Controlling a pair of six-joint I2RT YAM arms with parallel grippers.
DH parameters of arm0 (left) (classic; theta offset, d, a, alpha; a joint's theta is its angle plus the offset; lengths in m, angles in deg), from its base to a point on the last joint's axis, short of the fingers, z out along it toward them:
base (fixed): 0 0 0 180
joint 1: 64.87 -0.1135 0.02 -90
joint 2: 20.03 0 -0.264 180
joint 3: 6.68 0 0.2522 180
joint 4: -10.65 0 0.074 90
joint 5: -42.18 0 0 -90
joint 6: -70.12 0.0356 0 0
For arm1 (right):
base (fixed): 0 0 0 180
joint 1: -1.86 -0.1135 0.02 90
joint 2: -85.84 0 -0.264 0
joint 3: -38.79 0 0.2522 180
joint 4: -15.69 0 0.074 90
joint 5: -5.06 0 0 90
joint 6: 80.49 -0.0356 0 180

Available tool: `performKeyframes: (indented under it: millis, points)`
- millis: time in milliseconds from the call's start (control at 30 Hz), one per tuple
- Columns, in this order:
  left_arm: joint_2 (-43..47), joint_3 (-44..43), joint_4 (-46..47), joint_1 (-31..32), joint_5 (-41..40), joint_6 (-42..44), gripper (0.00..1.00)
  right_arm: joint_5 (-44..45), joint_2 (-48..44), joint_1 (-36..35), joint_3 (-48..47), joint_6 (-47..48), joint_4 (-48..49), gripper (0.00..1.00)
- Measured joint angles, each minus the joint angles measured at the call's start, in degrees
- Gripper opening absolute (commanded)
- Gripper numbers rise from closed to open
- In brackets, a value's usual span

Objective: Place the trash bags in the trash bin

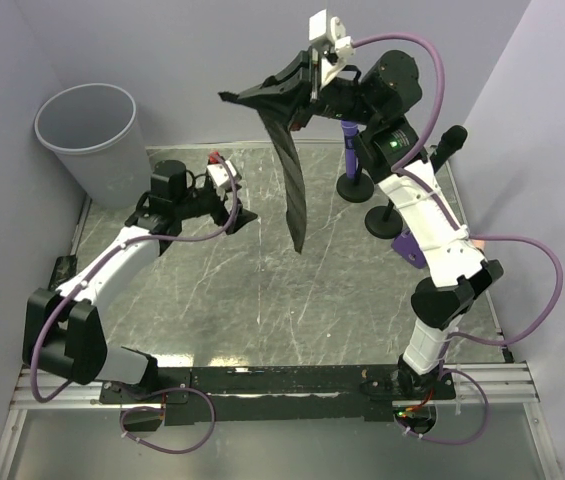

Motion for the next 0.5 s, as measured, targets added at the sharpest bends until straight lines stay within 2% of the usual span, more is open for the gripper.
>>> performKeyframes:
  millis: [333, 433, 500]
  points:
    - [-4.72, -5.09, -0.57, 3.52, 12.48, 4.87, 0.89, -5.2, 1.14, -0.72, -0.17, -1.99, 0.39, 0.0]
    - [-8.87, -9.18, -0.81, 5.22, 15.41, 5.4, 0.71, -5.2, 1.29, -0.74, -0.28, -2.49, 0.81, 0.0]
    - [-11.3, -11.34, -0.81, 6.54, 16.76, 5.25, 0.53, -5.18, 1.36, -0.74, -0.35, -2.47, 1.05, 0.0]
